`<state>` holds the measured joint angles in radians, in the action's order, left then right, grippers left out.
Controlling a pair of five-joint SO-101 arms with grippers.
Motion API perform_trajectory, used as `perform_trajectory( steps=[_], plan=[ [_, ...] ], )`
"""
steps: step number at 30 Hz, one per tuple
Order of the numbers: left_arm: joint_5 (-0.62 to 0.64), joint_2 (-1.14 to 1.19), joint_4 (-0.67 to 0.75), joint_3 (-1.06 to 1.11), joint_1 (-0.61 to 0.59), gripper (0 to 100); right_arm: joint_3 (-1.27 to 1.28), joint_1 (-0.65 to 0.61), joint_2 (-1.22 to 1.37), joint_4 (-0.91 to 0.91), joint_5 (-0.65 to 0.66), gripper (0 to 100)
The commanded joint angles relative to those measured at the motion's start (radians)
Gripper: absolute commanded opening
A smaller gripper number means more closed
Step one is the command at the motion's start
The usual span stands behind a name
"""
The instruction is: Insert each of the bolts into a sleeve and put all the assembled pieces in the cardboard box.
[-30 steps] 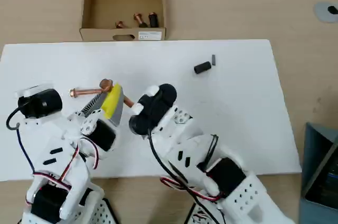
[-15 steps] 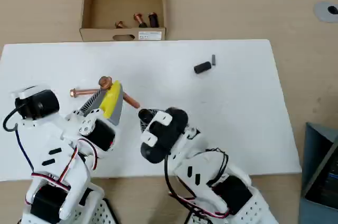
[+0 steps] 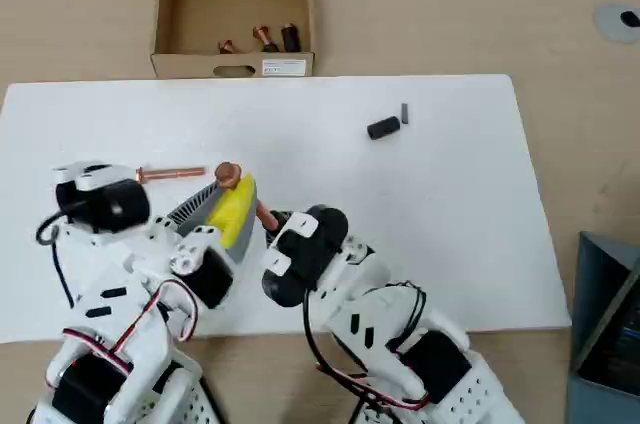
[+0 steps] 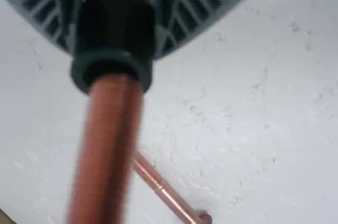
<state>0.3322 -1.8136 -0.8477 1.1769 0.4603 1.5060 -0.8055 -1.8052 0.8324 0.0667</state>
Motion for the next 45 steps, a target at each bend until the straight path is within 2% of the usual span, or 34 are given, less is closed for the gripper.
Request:
perform_trajectory(
  steps=[1, 11, 18, 22, 26, 35, 41, 45],
  plan=[
    [-0.040, -0.007, 0.003, -0.049, -0.011, 0, -0.005, -0.010, -0.051, -0.020, 0.006, 0.9],
    [-0.055, -0.007, 0.008, -0.005, -0.028, 0, -0.021, -0.010, -0.053, -0.025, 0.023, 0.9],
    [-0.055, -0.007, 0.109, 0.083, -0.026, 0, -0.036, -0.010, -0.053, -0.025, 0.041, 0.9],
    [-0.054, -0.007, 0.112, 0.110, -0.026, 0, -0.039, -0.010, -0.053, -0.025, 0.041, 0.9],
    [-0.005, -0.007, 0.110, 0.114, -0.025, 0, -0.044, -0.010, -0.053, -0.025, 0.041, 0.9],
    [-0.002, -0.007, -0.031, 0.084, -0.015, 0, -0.045, -0.010, -0.053, -0.025, 0.041, 0.9],
    [0.000, -0.007, -0.147, 0.028, 0.137, 0, -0.045, -0.010, -0.053, -0.025, 0.041, 0.9],
    [0.000, -0.007, -0.190, 0.029, 0.164, 0, -0.047, -0.010, -0.053, -0.025, 0.041, 0.9]
  ],
)
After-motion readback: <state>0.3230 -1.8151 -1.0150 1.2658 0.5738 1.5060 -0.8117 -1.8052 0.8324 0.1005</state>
